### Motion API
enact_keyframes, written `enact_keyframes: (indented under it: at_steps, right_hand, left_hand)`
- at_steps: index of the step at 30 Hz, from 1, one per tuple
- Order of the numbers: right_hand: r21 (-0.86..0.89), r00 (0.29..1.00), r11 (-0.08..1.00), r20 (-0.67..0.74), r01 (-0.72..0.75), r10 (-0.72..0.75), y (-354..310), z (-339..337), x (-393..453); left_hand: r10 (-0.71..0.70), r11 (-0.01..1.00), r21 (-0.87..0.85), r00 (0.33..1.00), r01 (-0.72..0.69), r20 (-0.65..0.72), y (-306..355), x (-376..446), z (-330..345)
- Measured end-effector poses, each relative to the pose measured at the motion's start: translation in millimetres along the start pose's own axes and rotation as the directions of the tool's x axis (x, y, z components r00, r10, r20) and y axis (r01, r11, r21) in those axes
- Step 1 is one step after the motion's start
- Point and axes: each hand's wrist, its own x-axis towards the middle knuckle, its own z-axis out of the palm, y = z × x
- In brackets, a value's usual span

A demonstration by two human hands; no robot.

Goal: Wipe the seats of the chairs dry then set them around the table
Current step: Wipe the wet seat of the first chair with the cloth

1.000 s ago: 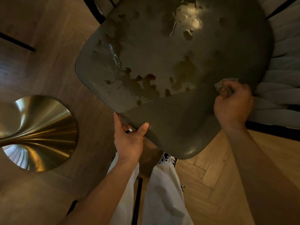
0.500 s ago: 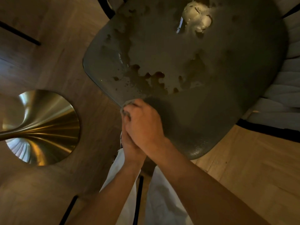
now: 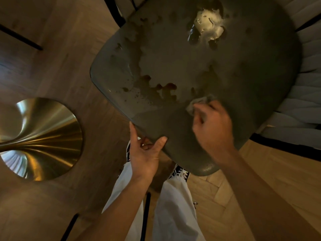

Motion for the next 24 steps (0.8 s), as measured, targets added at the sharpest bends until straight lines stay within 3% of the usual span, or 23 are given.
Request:
enact_keyframes:
  at_steps: [4,8,12,15,24]
  right_hand:
    - [-0.054,0.967,0.975,-0.154,-0.215,0.205,59,-25,15]
    - [-0.040,0.857,0.889,-0.291,-0.455,0.425,98,-43,30]
    - [0.049,0.764,0.812,-0.309,-0.582,0.566,118,-43,45]
    - [0.106,0.768,0.830,-0.329,-0.548,0.550,116,-37,42]
    - [0.043,0.960,0.982,-0.207,-0.184,0.189,6,8,5]
  left_hand:
    - [0.006,1.000,0.010,1.000,-0.006,0.002,1,-1,1]
    - [0.000,1.000,-0.002,1.000,0.000,-0.005,1,0,1]
    - [0.013,1.000,-0.019,1.000,-0.013,0.004,-3,2,0]
    - [0.025,0.999,-0.044,0.999,-0.024,0.025,-5,3,0]
    - [0.014,0.997,-0.077,1.000,-0.012,0.022,-1,1,2]
